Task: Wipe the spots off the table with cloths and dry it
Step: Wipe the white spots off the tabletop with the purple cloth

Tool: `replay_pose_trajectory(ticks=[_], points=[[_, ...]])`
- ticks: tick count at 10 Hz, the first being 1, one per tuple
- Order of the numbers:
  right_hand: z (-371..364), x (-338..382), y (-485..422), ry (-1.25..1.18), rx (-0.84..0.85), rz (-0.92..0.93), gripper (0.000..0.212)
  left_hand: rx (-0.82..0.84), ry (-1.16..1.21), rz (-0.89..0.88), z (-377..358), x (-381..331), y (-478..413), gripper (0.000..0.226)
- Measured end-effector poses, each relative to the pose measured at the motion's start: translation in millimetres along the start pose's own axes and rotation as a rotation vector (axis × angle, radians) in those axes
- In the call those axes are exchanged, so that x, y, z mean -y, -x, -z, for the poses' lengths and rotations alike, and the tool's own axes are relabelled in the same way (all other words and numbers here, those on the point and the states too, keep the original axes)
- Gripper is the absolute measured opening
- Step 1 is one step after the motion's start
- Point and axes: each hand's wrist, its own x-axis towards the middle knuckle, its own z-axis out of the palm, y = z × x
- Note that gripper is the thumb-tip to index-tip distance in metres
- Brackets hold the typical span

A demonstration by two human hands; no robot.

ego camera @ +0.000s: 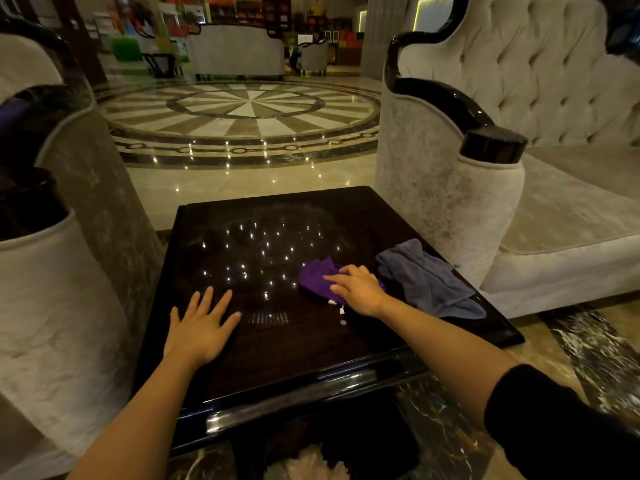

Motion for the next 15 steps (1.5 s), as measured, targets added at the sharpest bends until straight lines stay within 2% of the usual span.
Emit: replay_pose_trajectory(ticks=[2,4,6,8,9,11,12,13,14,15], points=[[-6,34,74,-0.038,0.040,0.077,0.037,0.014,-0.003,-0.032,4,1,24,0.059],[-6,47,117,-0.056,-0.022,0.124,0.036,-0.008,-0.003,-0.086,19,-17,10,0.059],[-26,59,143,-0.033,-0.065,0.227,0.038,0.018,-0.004,-0.052,14,-14,8,0.059],[-52,65,165,-0.052,0.012,0.365,0.039,0.025,0.013,-0.016,9,0,7,0.059],[-49,62,168,-0.083,-0.097,0.314,0.039,-0.007,0.057,-0.030,11,-2,8,0.056],[-29,63,161,-0.238,-0.043,0.199,0.036,-0.232,0.027,-0.086,18,-9,25,0.055],[-9,65,156,-0.365,-0.016,0.129,0.035,-0.392,-0.006,-0.233,35,-23,48,0.053],[4,66,153,-0.425,0.005,0.112,0.034,-0.556,0.002,-0.502,48,-42,78,0.043],[15,68,150,-0.437,0.052,0.145,0.033,-0.541,-0.158,-0.870,47,-63,125,0.051],[22,72,149,-0.446,0.079,0.173,0.030,-0.448,-0.372,-0.988,31,-72,152,0.056]])
